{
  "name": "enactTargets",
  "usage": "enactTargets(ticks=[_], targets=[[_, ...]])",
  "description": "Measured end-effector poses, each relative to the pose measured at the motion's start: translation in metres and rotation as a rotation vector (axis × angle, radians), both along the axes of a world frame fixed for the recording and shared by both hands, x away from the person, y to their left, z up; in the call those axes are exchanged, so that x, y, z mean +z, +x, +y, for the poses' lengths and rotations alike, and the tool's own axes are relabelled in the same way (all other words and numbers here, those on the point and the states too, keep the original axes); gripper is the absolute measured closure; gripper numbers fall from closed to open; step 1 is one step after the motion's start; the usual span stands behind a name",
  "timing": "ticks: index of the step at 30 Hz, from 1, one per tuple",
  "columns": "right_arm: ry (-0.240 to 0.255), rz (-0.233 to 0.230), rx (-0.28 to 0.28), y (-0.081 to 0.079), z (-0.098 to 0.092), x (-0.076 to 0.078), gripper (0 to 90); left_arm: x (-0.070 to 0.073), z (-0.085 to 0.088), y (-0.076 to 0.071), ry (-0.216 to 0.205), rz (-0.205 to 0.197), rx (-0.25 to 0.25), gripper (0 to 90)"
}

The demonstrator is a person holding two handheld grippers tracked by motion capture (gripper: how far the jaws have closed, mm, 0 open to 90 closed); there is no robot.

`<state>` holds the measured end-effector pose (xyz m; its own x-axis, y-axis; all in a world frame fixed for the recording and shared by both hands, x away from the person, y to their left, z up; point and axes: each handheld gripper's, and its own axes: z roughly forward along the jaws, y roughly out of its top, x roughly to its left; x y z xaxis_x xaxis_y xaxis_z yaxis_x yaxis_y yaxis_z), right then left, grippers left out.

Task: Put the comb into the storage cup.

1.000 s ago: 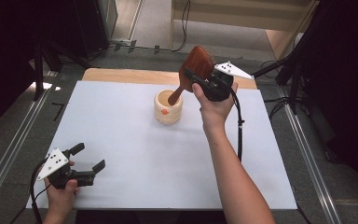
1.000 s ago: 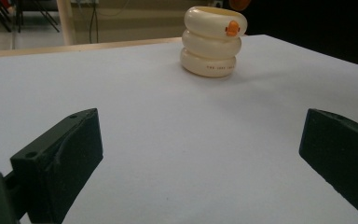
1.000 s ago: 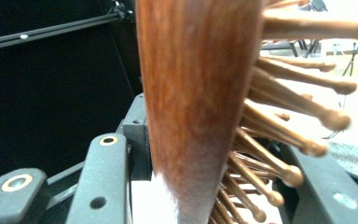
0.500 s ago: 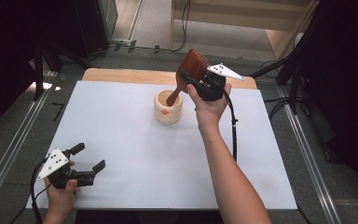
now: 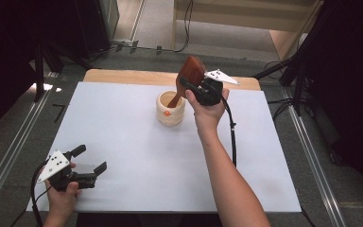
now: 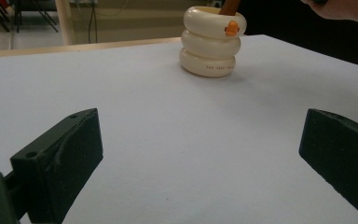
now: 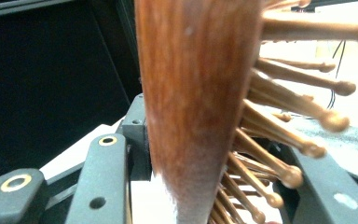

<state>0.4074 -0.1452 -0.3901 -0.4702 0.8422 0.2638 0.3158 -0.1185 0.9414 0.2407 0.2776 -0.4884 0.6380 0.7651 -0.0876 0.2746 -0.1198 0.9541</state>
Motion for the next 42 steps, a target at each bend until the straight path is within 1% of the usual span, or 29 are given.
enactTargets(ticks=[6, 8, 12, 23, 32, 35, 42], targets=[[-0.011, 0.019, 0.001, 0.003, 0.005, -0.011, 51.9, 0.000, 0.000, 0.000, 0.001, -0.001, 0.000, 0.0], [-0.008, 0.030, 0.002, 0.003, 0.006, -0.015, 51.8, 0.000, 0.000, 0.000, 0.003, -0.001, -0.001, 0.0], [-0.004, 0.038, 0.002, 0.004, 0.008, -0.020, 51.8, 0.000, 0.000, 0.000, 0.004, -0.001, -0.002, 0.0], [-0.004, 0.052, 0.005, 0.007, 0.015, -0.028, 51.7, 0.000, 0.000, 0.000, 0.003, 0.000, -0.003, 0.0], [0.018, 0.076, -0.001, 0.010, 0.019, -0.036, 51.6, 0.000, -0.001, 0.000, 0.003, -0.001, -0.005, 0.0], [0.017, 0.084, -0.005, 0.011, 0.019, -0.040, 51.6, 0.000, -0.001, 0.000, 0.004, -0.001, -0.006, 0.0], [0.060, 0.103, -0.015, 0.013, 0.015, -0.043, 51.3, 0.000, -0.001, 0.000, 0.007, -0.001, -0.004, 0.0]])
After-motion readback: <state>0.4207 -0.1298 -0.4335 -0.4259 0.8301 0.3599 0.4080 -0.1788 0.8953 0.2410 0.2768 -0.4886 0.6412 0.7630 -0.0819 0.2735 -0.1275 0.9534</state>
